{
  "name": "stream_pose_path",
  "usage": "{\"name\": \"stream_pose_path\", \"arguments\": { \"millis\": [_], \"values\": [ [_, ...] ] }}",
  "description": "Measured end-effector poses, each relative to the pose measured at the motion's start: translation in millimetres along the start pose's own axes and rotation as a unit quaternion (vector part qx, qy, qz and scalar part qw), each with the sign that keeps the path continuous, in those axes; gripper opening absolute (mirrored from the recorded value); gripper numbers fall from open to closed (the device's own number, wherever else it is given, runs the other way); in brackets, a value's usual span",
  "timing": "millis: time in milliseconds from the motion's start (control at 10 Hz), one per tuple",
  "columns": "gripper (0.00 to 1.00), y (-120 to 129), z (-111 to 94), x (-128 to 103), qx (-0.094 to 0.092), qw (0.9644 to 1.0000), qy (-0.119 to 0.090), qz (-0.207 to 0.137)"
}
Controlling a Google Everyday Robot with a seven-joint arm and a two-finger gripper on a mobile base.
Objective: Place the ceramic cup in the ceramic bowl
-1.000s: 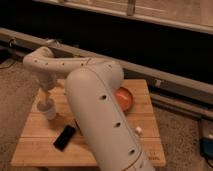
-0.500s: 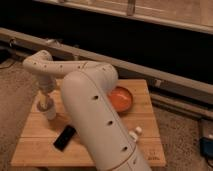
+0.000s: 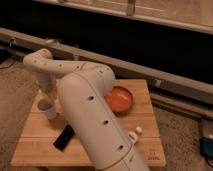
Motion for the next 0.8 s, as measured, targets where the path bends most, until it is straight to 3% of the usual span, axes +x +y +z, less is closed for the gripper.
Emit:
{"name": "stream_pose_path", "arguments": {
  "millis": [200,500,800],
  "values": [
    [0.03,-13,-20,8,-0.004,0.9997,0.007,0.025],
    [0.0,-42,-62,35,-0.02,0.9982,0.005,0.056],
    [0.0,-72,-82,66,-0.026,0.9951,-0.004,0.095]
  ]
}}
